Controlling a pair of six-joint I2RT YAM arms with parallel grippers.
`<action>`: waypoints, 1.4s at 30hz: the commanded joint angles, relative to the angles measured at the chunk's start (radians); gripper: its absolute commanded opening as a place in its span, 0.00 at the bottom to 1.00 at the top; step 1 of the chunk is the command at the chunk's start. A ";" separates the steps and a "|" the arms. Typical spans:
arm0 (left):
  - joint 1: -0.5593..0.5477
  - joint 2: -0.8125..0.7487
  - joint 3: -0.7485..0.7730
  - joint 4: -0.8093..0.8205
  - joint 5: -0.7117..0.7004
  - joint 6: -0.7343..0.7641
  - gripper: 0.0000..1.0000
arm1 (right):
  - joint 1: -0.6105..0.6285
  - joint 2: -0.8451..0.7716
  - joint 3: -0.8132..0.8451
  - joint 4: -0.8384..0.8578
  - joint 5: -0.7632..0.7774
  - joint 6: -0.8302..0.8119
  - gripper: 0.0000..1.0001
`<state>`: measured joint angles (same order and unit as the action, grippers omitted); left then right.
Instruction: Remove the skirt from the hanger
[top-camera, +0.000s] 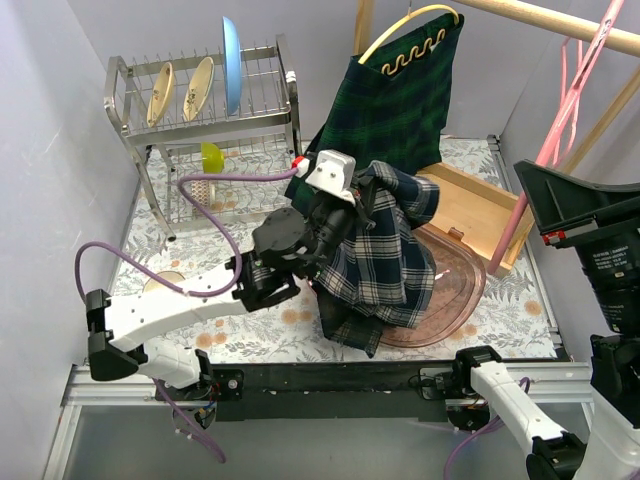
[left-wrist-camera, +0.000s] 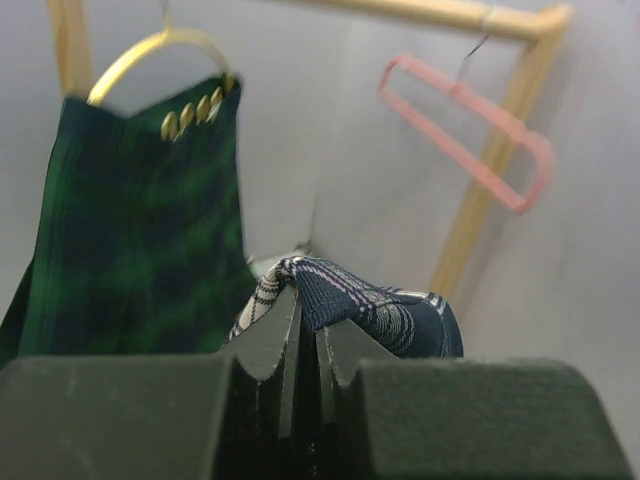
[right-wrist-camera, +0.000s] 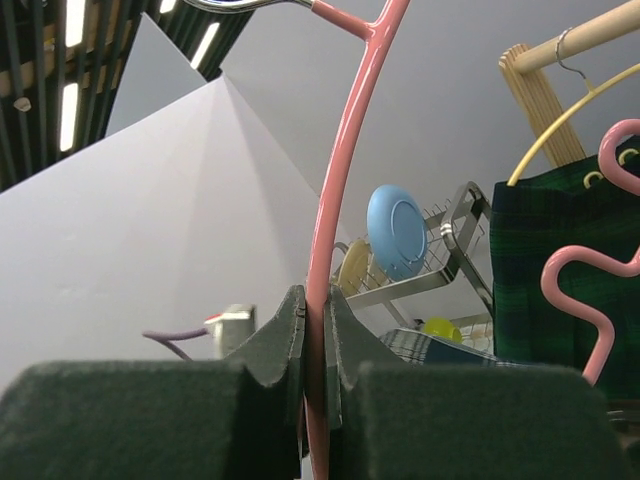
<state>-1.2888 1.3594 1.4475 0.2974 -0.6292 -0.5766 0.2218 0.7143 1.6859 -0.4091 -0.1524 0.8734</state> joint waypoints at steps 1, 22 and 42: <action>0.121 -0.040 -0.158 -0.047 0.016 -0.228 0.00 | -0.006 -0.018 -0.047 0.101 0.021 -0.028 0.01; 0.252 0.268 -0.463 0.017 0.462 -0.578 0.00 | -0.006 0.017 -0.322 0.231 -0.036 0.038 0.01; 0.250 0.034 -0.169 -0.657 0.396 -0.500 0.93 | -0.006 0.013 -0.359 0.265 -0.029 0.047 0.01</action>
<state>-1.0382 1.5032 1.2915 -0.1032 -0.1749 -1.0729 0.2218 0.7448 1.3144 -0.2539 -0.1856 0.9176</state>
